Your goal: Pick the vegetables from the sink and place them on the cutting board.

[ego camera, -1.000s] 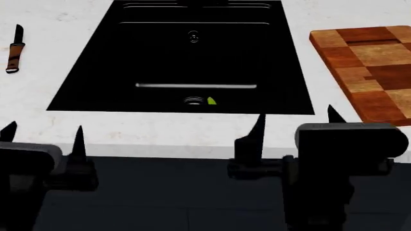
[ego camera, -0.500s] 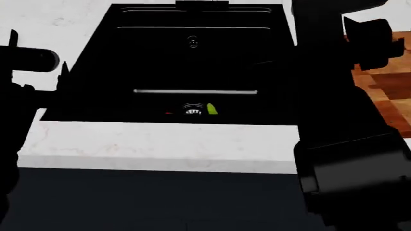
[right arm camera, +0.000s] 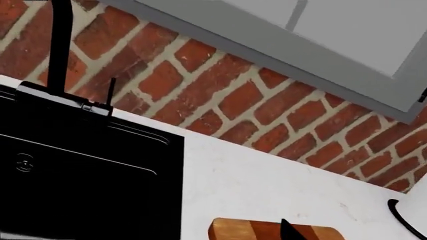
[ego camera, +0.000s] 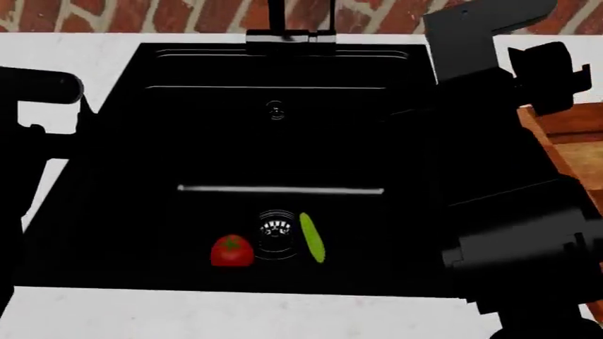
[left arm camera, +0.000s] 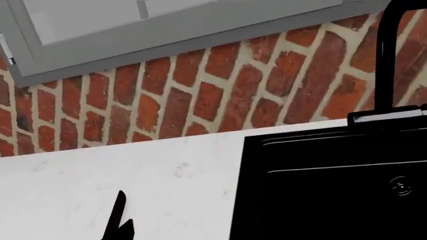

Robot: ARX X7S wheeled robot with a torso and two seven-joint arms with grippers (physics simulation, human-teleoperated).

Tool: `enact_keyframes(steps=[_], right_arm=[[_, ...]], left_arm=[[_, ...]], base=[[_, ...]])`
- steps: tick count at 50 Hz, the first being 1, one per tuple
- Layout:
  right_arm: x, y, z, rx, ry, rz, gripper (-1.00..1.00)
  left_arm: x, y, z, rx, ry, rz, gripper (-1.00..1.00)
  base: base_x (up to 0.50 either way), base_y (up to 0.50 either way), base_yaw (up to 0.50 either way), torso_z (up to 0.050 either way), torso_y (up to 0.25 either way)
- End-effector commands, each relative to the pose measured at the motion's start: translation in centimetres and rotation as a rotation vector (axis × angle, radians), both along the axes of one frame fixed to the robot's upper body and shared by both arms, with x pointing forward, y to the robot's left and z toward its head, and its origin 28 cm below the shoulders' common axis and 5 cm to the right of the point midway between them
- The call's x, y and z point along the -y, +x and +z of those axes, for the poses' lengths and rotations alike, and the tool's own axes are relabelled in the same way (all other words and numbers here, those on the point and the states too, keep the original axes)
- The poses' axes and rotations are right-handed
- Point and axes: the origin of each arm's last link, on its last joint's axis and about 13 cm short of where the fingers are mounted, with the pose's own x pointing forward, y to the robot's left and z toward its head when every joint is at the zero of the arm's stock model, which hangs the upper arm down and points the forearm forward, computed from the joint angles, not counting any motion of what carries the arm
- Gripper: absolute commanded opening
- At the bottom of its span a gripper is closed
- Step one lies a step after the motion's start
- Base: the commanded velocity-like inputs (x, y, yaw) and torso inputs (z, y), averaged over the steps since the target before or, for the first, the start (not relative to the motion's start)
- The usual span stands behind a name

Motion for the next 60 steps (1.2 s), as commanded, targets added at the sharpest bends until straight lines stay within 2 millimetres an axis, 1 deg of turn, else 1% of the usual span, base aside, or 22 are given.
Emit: enact_keyframes(steps=[1,2,4,5,7,9,12,18,23,25,29,30,32,39,46,49,51,52,53,55,57,60], right_arm=[[0.1,-0.3,-0.7,-0.018,0.053,0.037,1.0],[0.1,-0.6,0.0,0.02,0.074,0.05,1.0],[0.0,-0.8,1.7,0.06,0.046,0.055,1.0],[0.0,-1.3,3.4,0.098,0.049,0.069,1.0],[-0.2,-2.5,5.8,0.142,0.042,0.086,1.0],[-0.1,-3.1,7.0,0.161,0.032,0.085,1.0],[0.0,-3.5,7.6,0.17,0.022,0.081,1.0],[-0.1,-3.0,7.1,0.151,0.006,0.081,1.0],[-0.3,-2.8,6.7,0.139,0.003,0.086,1.0],[-0.3,-2.8,6.2,0.132,0.007,0.088,1.0],[-0.1,-2.7,5.3,0.098,0.036,0.09,1.0],[-0.1,-2.7,5.0,0.099,0.026,0.085,1.0],[0.0,-2.6,4.6,0.089,0.027,0.086,1.0],[-0.1,-2.5,4.3,0.064,0.022,0.085,1.0],[-0.3,-2.6,4.4,0.039,0.004,0.126,1.0],[-0.8,-2.6,4.0,-0.077,-0.073,0.176,1.0],[-1.0,-2.5,3.8,-0.164,-0.091,0.194,1.0],[-1.1,-2.5,3.8,-0.185,-0.097,0.186,1.0],[-1.1,-2.6,3.8,-0.213,-0.095,0.19,1.0],[-1.4,-2.8,3.7,-0.263,-0.114,0.231,1.0],[-1.6,-3.0,3.5,-0.328,-0.127,0.255,1.0],[-1.7,-3.2,3.3,-0.398,-0.129,0.264,1.0]], left_arm=[[-0.4,-0.3,-0.4,0.002,-0.036,-0.025,1.0],[-0.6,-0.4,0.0,0.029,-0.047,-0.024,1.0],[-0.8,-0.8,1.4,0.055,-0.054,-0.017,1.0],[-0.9,-1.2,2.7,0.09,-0.061,-0.025,1.0],[-0.8,-2.1,4.7,0.138,-0.061,-0.039,1.0],[-0.7,-2.9,6.0,0.167,-0.063,-0.051,1.0],[-0.5,-2.8,6.3,0.169,-0.041,-0.056,1.0],[-0.9,-2.3,5.6,0.145,-0.048,-0.037,1.0],[-1.0,-1.7,4.3,0.096,-0.069,-0.048,1.0],[-1.1,-1.6,3.7,0.074,-0.053,-0.055,1.0],[-1.6,-1.9,3.3,0.118,-0.07,-0.04,1.0],[-1.6,-1.8,3.2,0.089,-0.045,-0.052,1.0],[-1.4,-1.9,2.8,0.093,-0.016,-0.042,1.0],[-1.5,-1.9,2.7,0.075,-0.009,-0.048,1.0],[-1.3,-1.7,2.5,0.061,0.006,-0.064,1.0],[-1.1,-1.6,2.6,0.011,0.03,-0.067,1.0],[-0.8,-1.8,2.7,0.024,0.143,-0.068,1.0],[-0.7,-1.8,2.8,0.013,0.165,-0.074,1.0],[-0.5,-1.8,2.6,-0.011,0.144,-0.111,1.0],[-0.1,-2.0,2.5,-0.108,0.138,-0.202,1.0],[0.2,-2.2,1.9,-0.2,0.174,-0.275,1.0],[0.4,-2.3,0.9,-0.291,0.209,-0.307,1.0]], base=[[0.5,0.0,0.0,0.0,0.0],[0.5,0.0,0.0,0.0,0.0],[0.5,0.0,0.0,0.0,0.0],[0.5,0.0,0.0,0.0,0.0],[0.5,0.0,0.0,0.0,0.0],[0.5,0.0,0.0,0.0,0.005],[0.5,0.0,0.0,0.0,0.0],[0.5,0.0,0.0,0.0,0.0],[0.5,0.0,0.0,0.0,0.002],[0.5,0.0,0.0,0.0,0.0],[0.44,0.0,0.0,0.0,0.0],[0.0,0.0,0.0,0.0,0.012],[0.0,0.0,0.0,0.0,-0.25],[0.0,0.0,0.0,0.0,-0.25],[0.04,0.0,-0.01,0.0,-0.25],[0.02,0.01,-0.01,0.0,0.0],[0.0,0.0,0.0,0.0,0.0],[0.0,0.0,0.0,0.0,0.0],[0.0,0.0,0.0,0.0,0.0],[0.0,0.0,0.0,0.0,0.0],[0.0,0.0,0.0,0.0,0.0],[0.0,0.0,0.0,0.0,0.0]])
